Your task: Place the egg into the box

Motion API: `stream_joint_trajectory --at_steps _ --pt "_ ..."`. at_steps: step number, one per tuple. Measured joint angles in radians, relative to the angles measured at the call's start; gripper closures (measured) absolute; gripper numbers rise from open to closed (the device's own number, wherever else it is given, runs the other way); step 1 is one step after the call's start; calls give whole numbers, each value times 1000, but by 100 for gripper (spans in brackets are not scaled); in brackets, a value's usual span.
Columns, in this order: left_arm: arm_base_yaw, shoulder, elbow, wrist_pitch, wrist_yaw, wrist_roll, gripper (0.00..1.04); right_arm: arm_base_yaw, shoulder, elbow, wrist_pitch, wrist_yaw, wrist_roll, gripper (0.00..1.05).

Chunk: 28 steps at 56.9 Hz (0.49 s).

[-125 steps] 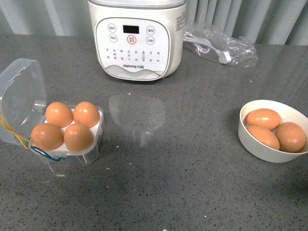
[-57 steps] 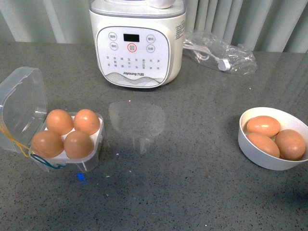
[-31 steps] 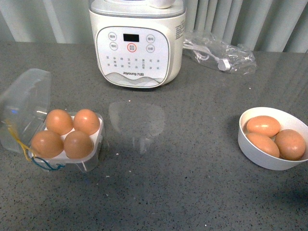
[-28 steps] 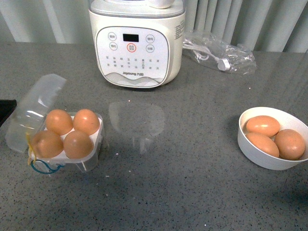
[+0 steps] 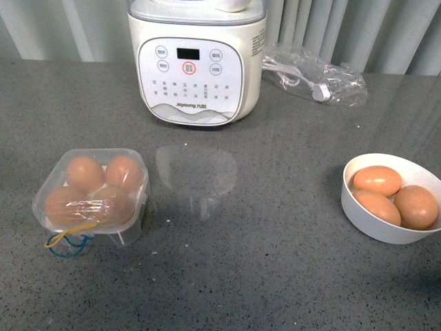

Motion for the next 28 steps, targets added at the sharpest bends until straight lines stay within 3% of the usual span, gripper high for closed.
stream_joint_trajectory --at_steps 14,21,28 --pt "5 -19 -4 12 7 -68 7 0 0 0 0 0 0 7" --pt "-34 47 -127 400 -206 176 28 0 0 0 0 0 0 7" --pt "-71 -36 -190 464 -240 350 49 0 0 0 0 -1 0 7"
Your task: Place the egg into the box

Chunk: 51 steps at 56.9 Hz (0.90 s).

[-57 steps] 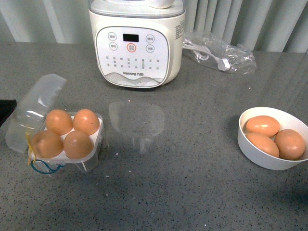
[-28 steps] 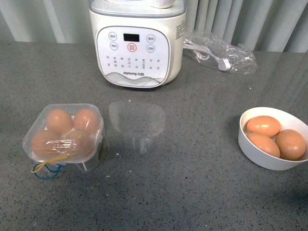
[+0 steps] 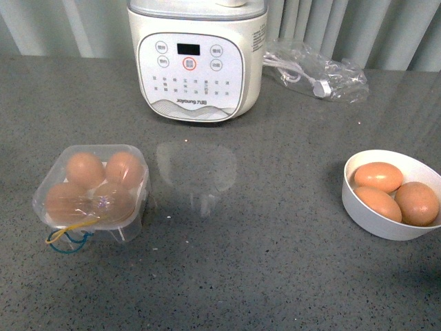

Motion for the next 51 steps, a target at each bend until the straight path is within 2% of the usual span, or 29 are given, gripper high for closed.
stream_joint_trajectory --at_steps 17,24,29,51 --pt "-58 -238 -93 -150 -61 68 101 0 0 0 0 0 0 7" --pt "-114 -327 -113 -217 -138 75 101 0 0 0 0 1 0 7" --pt "-143 -398 -127 -273 -140 79 101 0 0 0 0 0 0 7" --pt "-145 -679 -131 -520 -147 79 101 0 0 0 0 1 0 7"
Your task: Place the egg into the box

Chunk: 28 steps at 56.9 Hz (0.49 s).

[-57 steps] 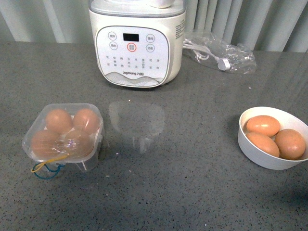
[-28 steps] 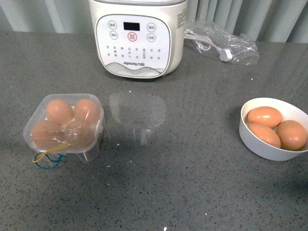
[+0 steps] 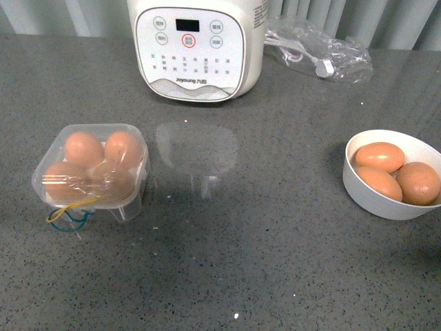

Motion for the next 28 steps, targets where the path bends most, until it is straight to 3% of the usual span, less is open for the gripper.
stream_joint_trajectory --at_steps 28 --pt "0 -285 0 -270 0 0 101 0 0 0 0 0 0 7"
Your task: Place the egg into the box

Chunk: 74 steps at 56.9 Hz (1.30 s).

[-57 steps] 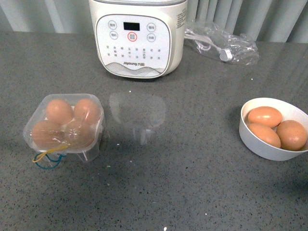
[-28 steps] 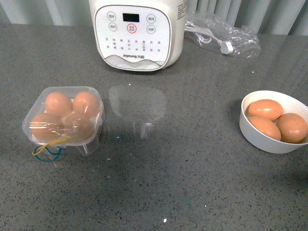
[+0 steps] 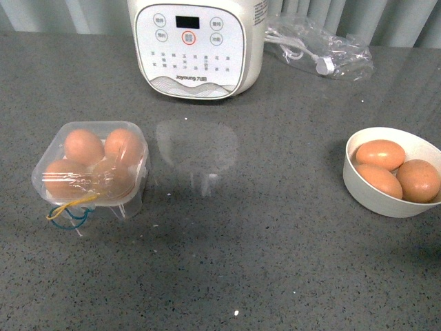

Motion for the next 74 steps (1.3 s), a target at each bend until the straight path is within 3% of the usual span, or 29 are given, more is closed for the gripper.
stream_joint_trajectory --at_steps 25,31,48,53,66,74 --pt "0 -127 0 -127 0 0 101 0 0 0 0 0 0 7" --pt "0 -264 0 -290 0 0 101 0 0 0 0 0 0 7" --pt "0 -291 0 -298 0 0 100 0 0 0 0 0 0 7" --pt "0 -291 0 -298 0 0 79 0 0 0 0 0 0 7" --pt "0 -291 0 -298 0 0 42 0 0 0 0 0 0 7" --pt "0 -291 0 -298 0 0 13 0 0 0 0 0 0 7"
